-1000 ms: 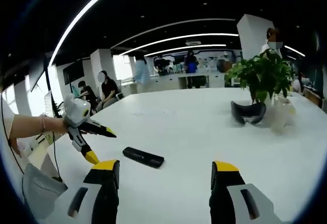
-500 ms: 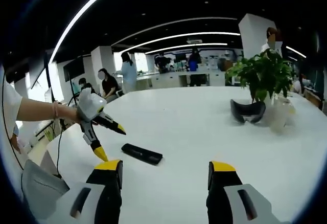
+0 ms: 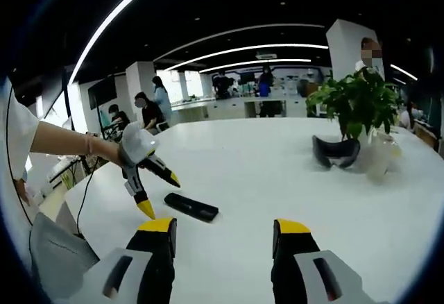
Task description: Press the specified remote control buttons in sequence, fully releasing each button before pressing the next.
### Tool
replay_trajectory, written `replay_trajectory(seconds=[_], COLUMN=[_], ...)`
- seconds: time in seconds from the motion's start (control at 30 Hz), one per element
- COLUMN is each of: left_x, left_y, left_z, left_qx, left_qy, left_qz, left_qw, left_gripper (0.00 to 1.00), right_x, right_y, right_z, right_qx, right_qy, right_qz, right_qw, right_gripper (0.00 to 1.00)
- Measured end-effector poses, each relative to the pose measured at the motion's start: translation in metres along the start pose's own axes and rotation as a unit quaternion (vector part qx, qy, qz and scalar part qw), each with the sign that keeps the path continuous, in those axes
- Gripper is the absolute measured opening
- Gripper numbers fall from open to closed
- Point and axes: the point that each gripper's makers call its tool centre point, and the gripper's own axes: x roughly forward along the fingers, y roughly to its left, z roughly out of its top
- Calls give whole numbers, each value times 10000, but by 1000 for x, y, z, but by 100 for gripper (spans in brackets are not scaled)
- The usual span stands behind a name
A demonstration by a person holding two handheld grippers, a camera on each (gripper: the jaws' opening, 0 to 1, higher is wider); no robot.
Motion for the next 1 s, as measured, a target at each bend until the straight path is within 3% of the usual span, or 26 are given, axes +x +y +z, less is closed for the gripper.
replay_trajectory(seconds=[0.17,0.67,0.83,0.93,1.0], left_x=[4,9,9,10,10], left_y=[1,15,15,13,13], left_z=[13,9,11,12,13], left_qx=[-5,323,435,560,596], left_qy=[-208,-25,-23,-22,-13], left_qz=[-102,115,198,206,216], left_qw=[9997,9994,9989,9982,9980], left_gripper=[75,48,38,27,26], right_x=[-2,-6,-5,-5,-5], right_y=[-4,-11,-11,-11,-11], right_z=[-2,-4,-3,-3,-2], right_qx=[57,179,205,195,200], right_qy=[33,55,27,27,14], right_qz=[-38,-114,-115,-117,-115], right_qw=[10000,9998,9997,9997,9997], right_gripper=[53,50,50,50,50])
